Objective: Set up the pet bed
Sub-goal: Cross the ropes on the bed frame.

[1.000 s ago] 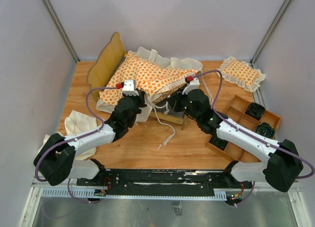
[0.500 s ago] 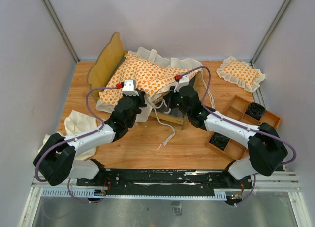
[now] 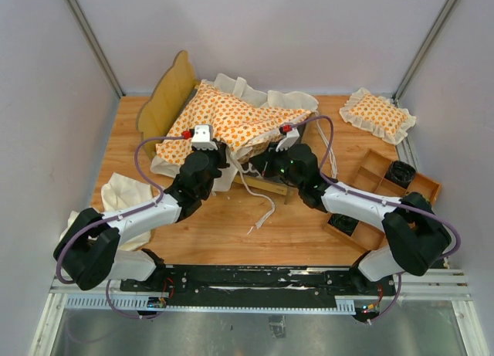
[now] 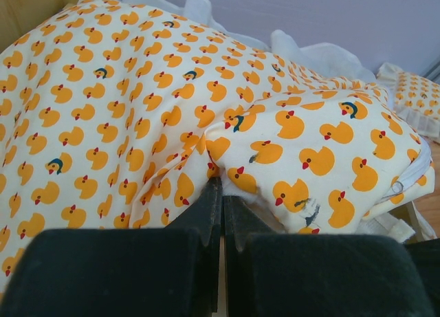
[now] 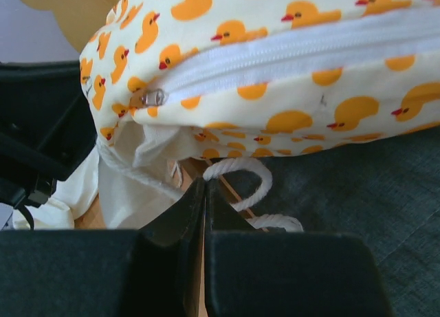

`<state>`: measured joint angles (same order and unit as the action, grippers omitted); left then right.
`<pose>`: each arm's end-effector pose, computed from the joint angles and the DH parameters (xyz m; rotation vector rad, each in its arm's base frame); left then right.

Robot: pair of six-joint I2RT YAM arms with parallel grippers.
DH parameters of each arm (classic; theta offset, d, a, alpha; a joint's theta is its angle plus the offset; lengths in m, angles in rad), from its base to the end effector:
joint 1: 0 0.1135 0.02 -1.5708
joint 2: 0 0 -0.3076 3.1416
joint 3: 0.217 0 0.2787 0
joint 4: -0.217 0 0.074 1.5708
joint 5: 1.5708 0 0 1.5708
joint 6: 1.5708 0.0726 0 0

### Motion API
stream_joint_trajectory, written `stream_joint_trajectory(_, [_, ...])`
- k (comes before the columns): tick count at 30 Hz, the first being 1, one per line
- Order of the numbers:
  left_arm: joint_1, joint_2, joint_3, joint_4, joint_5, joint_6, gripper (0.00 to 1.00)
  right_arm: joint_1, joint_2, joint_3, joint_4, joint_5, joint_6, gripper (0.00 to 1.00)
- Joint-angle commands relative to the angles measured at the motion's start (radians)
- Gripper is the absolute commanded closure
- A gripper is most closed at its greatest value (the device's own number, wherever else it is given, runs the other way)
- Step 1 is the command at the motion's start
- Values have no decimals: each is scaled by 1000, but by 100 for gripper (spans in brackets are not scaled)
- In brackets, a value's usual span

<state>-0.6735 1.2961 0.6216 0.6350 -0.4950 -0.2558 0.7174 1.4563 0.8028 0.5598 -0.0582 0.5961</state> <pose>0.2751 -0.1754 0.2810 -0.0475 1.6142 -0.3215 0.2860 0.2551 0.2876 -0.1543 1.7661 1.0260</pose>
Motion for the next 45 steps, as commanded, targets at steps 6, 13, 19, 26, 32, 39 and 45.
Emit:
stream_joint_trajectory(6, [15,0,5,37,-13,3,100,-14,-15,-61,97,-69,93,100])
stream_joint_trajectory(13, [17,2,5,33,-14,9,100,-15,-64,-30,-127,12,1,100])
stream_joint_trajectory(19, [20,-16,-7,32,-9,1,100,-14,-126,185,-483,-349,11,100])
stream_joint_trajectory(26, [21,-11,-16,34,-1,-19,100,58,-145,13,-240,-560,309,94])
stream_joint_trajectory(32, [22,-15,-21,34,6,-22,100,59,-100,-21,-305,-560,185,76])
stream_joint_trajectory(39, [22,-19,-26,34,7,-17,100,100,-148,4,-624,-206,-173,62])
stream_joint_trajectory(45, [24,-17,-24,34,15,-19,100,207,-96,18,-690,213,-293,65])
